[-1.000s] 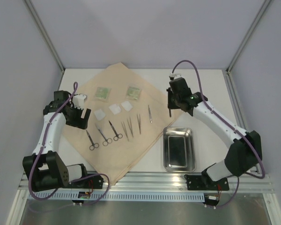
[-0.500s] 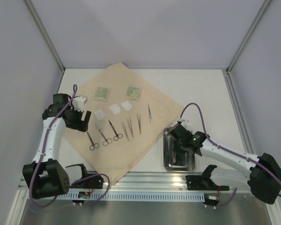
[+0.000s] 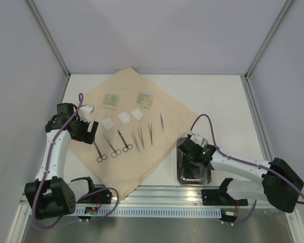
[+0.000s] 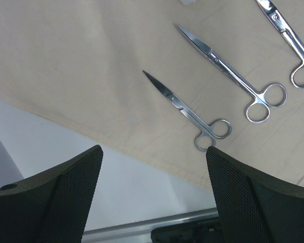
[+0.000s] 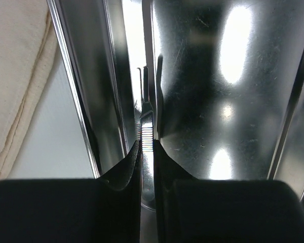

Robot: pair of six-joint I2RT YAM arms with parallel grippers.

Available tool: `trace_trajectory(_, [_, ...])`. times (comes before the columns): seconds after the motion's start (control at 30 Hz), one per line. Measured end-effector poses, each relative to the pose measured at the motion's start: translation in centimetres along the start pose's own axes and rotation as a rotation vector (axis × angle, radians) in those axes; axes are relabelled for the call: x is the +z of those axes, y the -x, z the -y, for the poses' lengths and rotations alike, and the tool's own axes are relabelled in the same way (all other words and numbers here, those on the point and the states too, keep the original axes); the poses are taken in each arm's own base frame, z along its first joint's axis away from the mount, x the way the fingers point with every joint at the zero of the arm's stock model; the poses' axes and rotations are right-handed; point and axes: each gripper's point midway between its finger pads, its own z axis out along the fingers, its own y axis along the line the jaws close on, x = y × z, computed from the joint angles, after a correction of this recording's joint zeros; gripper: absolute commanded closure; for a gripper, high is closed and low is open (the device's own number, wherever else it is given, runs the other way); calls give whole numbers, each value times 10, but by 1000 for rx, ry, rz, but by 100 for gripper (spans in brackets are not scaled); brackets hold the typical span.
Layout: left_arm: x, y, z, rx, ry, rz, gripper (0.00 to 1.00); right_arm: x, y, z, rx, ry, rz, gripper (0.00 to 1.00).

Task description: Prepare the surgical pack

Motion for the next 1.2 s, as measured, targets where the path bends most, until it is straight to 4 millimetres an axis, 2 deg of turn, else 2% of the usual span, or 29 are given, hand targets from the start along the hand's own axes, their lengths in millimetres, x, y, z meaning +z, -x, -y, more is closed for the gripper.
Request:
trace_trajectory(0.27, [1, -1, 0, 0, -2, -3, 7, 6, -8, 2, 8, -9, -30, 96])
trace_trajectory(0.37, [1, -2, 0, 1, -2, -4, 7, 8, -8, 0, 9, -1, -35, 87])
trace_trajectory(0.47, [1, -2, 0, 1, -2, -4, 7, 8, -9, -2, 9, 3, -39, 71])
trace_trajectory(0.57, [1, -2, 0, 2, -2, -4, 7, 7, -7, -2, 1, -1, -36, 64])
trace_trajectory(0.67, [1, -2, 0, 2, -2, -5, 7, 1, -4, 2, -16, -32, -32, 64])
trace_trajectory(0.73, [1, -2, 0, 2, -1, -5, 7, -8, 5, 3, -36, -51, -7, 64])
trace_trajectory(0.83, [1, -2, 0, 2, 1, -6, 7, -32, 30, -8, -68, -33, 62, 62])
trace_trajectory(0.97, [1, -2, 0, 3, 1, -6, 7, -68, 72, -42, -128, 54, 178, 52])
trace_trajectory(1.07, [1, -2, -1, 3, 6, -7, 7, -92, 102, -69, -195, 110, 254, 47])
trace_trajectory(1.13, [2, -2, -4, 3, 17, -12, 7, -98, 120, -85, -229, 122, 278, 46])
trace_trajectory(1.2, [4, -4, -6, 1, 26, -25, 7, -90, 140, -101, -260, 126, 279, 45])
